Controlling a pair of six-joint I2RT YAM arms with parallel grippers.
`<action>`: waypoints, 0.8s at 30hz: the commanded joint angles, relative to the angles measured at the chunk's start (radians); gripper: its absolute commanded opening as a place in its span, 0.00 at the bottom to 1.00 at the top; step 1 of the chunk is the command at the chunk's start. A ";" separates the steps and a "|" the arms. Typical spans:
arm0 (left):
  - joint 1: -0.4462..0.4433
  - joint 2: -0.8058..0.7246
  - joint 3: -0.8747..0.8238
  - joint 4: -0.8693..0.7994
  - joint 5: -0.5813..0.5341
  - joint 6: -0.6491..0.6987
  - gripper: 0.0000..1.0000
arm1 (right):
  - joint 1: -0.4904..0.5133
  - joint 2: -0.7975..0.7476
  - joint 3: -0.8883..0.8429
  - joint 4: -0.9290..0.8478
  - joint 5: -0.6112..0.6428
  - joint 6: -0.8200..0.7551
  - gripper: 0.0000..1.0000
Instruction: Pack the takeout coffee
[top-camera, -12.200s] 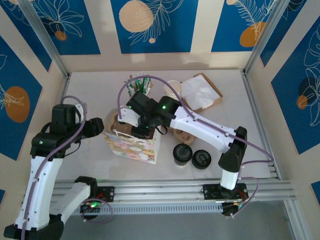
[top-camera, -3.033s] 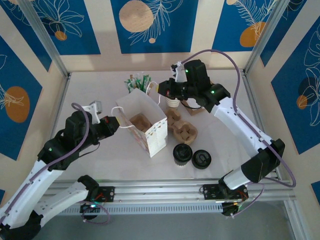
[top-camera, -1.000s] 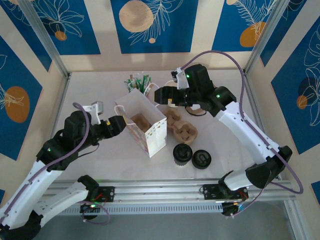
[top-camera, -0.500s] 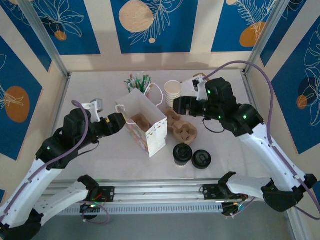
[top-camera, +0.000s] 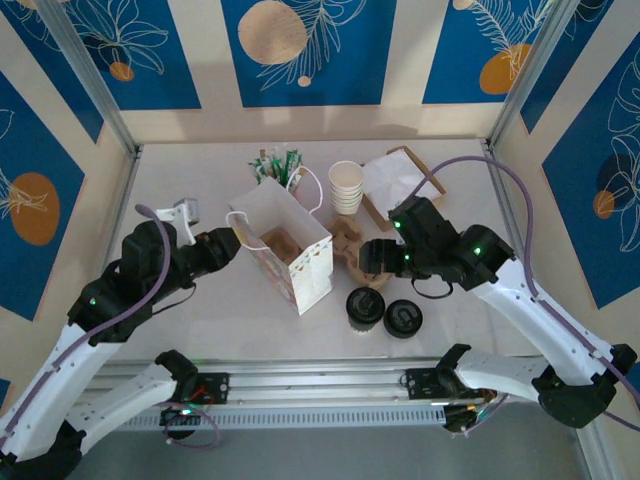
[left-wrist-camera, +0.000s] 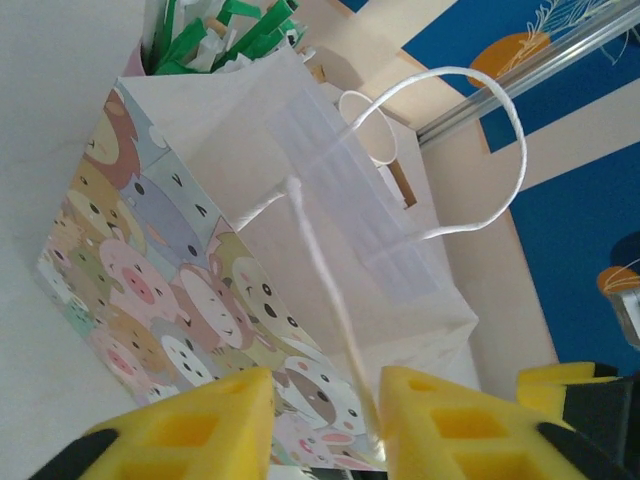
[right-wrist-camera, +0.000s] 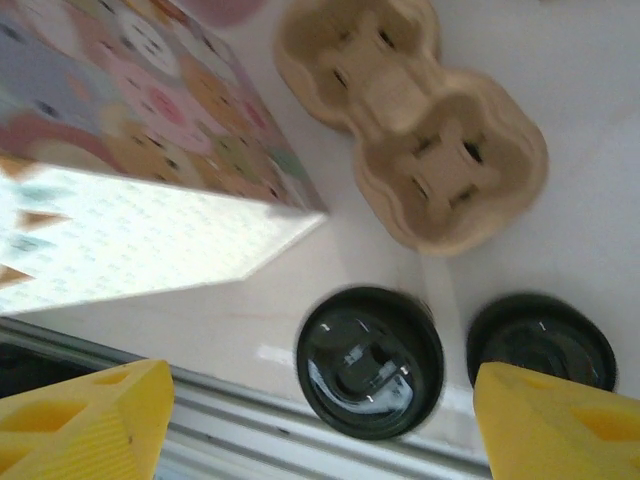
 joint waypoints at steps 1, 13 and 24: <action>-0.010 -0.014 -0.031 0.018 0.006 -0.021 0.27 | 0.033 -0.022 -0.026 -0.116 0.081 0.192 0.79; -0.009 -0.043 -0.128 0.040 0.042 -0.083 0.13 | 0.182 0.058 -0.069 -0.153 0.094 0.734 0.78; -0.010 -0.057 -0.151 0.044 0.052 -0.081 0.13 | 0.235 0.161 -0.120 -0.137 0.107 0.928 0.82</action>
